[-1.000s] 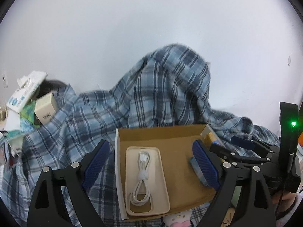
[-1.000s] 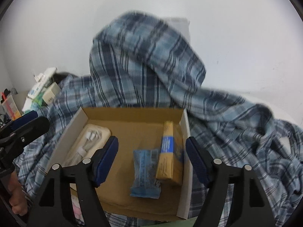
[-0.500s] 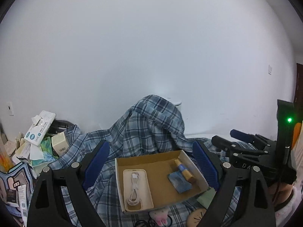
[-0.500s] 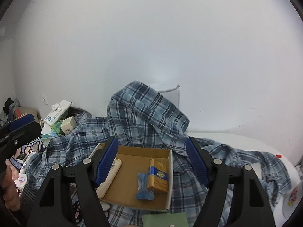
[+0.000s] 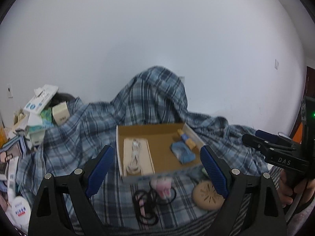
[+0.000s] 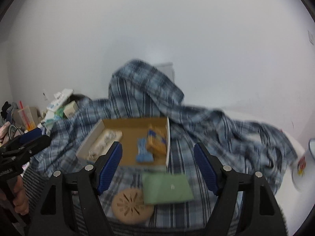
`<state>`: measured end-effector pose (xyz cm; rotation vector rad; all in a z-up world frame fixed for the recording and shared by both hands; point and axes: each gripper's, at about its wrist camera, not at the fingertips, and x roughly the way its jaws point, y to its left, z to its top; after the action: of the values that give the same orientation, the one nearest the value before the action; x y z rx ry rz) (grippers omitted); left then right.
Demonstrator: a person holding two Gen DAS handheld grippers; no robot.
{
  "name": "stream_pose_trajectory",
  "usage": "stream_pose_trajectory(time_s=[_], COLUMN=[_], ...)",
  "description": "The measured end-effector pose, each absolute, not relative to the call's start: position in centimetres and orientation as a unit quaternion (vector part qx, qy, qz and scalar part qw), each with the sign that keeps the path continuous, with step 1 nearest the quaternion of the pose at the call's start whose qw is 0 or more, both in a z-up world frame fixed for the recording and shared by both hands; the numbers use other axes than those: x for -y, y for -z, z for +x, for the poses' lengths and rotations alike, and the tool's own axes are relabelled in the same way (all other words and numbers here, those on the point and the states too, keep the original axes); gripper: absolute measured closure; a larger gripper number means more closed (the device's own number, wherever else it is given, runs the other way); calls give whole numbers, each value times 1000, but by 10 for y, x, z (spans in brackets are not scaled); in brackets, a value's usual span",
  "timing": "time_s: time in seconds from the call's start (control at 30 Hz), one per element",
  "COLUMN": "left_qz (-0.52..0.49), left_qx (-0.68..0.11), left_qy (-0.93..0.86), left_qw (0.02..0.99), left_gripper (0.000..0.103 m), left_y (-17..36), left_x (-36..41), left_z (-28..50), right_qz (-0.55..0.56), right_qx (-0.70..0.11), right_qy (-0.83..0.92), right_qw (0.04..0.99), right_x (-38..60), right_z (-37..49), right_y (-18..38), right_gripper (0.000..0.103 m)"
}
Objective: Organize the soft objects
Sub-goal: 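Withdraw both tools from the box toward the items beside it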
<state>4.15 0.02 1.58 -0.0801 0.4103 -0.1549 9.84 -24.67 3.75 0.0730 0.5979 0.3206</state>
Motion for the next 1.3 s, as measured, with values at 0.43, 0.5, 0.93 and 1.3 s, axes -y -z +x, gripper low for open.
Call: stream_pose_trajectory(time_s=[0.43, 0.5, 0.93, 1.3], left_qz=[-28, -36, -52, -55], left_qx=[-204, -206, -235, -236], left_qy=[81, 79, 67, 67], left_qw=[975, 975, 968, 968], left_gripper=[13, 11, 0, 0], left_y=[24, 25, 33, 34], left_x=[2, -1, -7, -9], left_z=[34, 35, 47, 47], right_qz=[34, 36, -12, -6], right_qx=[-343, -344, -332, -338], right_qy=[-140, -144, -140, -138], right_qw=[928, 927, 933, 931], right_x=[251, 251, 236, 237], right_z=[96, 97, 89, 91], right_y=[17, 18, 18, 21], right_gripper=[29, 24, 0, 0])
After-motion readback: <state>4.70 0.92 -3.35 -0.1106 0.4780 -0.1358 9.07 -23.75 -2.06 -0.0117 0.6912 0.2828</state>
